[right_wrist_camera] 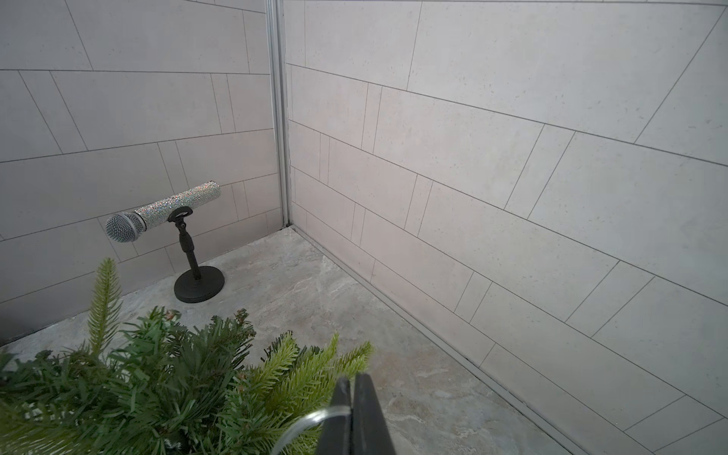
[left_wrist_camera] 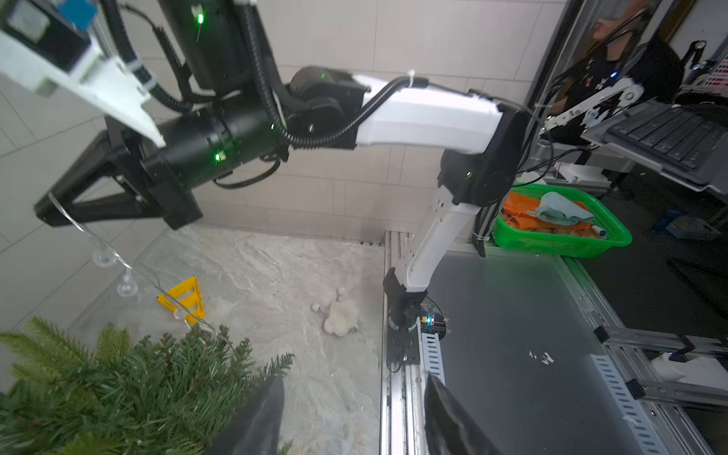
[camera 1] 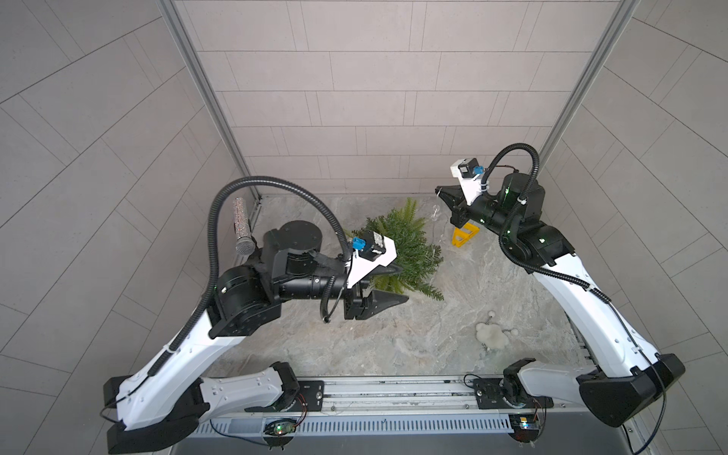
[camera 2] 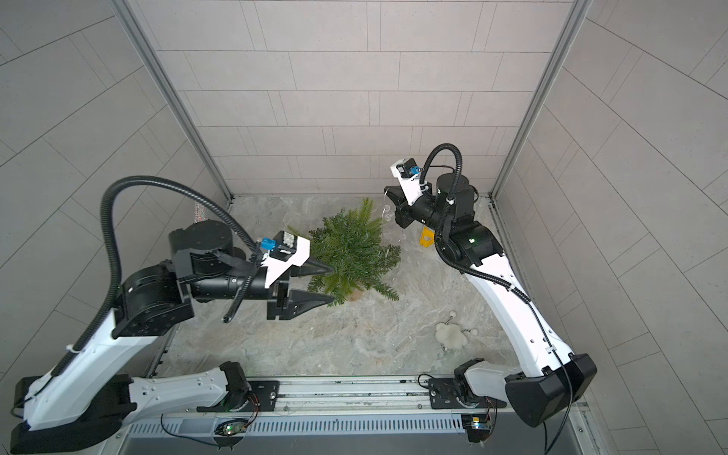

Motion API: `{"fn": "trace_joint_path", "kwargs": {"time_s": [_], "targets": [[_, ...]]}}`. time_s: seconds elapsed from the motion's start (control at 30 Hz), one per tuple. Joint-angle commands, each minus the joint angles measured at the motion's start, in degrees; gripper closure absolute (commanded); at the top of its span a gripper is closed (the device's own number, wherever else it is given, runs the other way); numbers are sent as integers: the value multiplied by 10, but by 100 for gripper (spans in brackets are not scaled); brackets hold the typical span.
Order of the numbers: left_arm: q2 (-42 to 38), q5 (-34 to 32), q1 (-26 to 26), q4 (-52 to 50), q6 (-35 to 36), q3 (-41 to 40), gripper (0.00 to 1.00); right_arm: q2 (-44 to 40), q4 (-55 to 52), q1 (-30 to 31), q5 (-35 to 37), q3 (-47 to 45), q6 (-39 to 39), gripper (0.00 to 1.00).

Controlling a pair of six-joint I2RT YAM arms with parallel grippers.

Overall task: Remove string lights from the small christmas tree
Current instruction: Remove the light string from the Christmas tree.

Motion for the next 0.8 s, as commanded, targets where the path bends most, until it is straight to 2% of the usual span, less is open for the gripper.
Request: {"fn": "trace_joint_path", "kwargs": {"time_s": [0.0,0.3,0.53,0.63,0.77], "targets": [[-13,-46,0,20,-4,-14,40,-33,15,2,9,-14,-5,100],[-26,-148,7,22,-30,-32,38,-86,-17,-22,73,-59,-9,100],[-28,-147,47,28,-56,-47,37,-138,-46,-39,157,-107,11,100],[-34,-139,61,30,-64,-62,36,-140,-50,-48,164,-102,13,100],[-41,-164,66,41,-75,-99,36,-128,-54,-50,150,-59,15,100]]}}
